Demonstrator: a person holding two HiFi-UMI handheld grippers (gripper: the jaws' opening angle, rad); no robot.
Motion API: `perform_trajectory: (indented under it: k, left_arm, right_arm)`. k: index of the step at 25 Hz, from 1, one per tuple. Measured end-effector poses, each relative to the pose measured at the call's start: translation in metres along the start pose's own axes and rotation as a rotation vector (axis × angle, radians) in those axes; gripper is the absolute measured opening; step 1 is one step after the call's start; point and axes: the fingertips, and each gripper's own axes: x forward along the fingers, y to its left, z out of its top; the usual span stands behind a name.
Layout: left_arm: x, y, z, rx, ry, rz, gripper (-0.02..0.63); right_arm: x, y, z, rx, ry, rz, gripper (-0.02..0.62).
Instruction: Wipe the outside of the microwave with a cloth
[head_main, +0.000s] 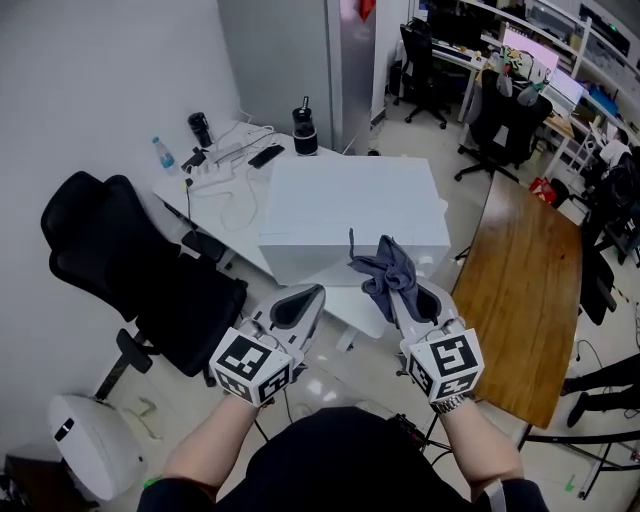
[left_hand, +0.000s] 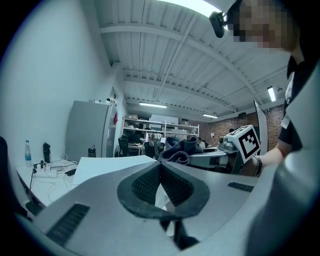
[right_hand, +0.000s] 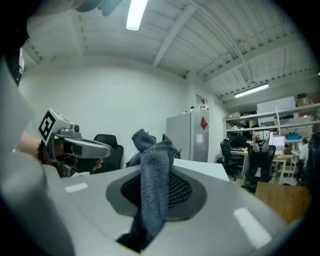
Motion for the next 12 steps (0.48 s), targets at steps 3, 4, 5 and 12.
perform_trajectory:
  k: [3, 4, 5, 12]
  left_arm:
    - [-0.010, 0.013, -0.001, -0.005, -0.002, 0.004, 0.002]
    - [-0.013, 0.016, -0.001, -0.008, -0.002, 0.009, 0.002]
    - [-0.015, 0.020, -0.002, -0.010, -0.003, 0.016, 0.002]
    - [-0.025, 0.028, 0.005, -0.063, -0.067, 0.015, 0.010]
  right_arm:
    - [0.009, 0.017, 0.012, -0.011, -0.013, 0.016, 0.064]
    - [0.012, 0.022, 0.016, -0.014, -0.017, 0.025, 0.064]
    - [0.015, 0.026, 0.020, -0.017, -0.022, 0.037, 0.064]
    - [0.030, 0.054, 0.042, -0.016, -0.054, 0.182, 0.064]
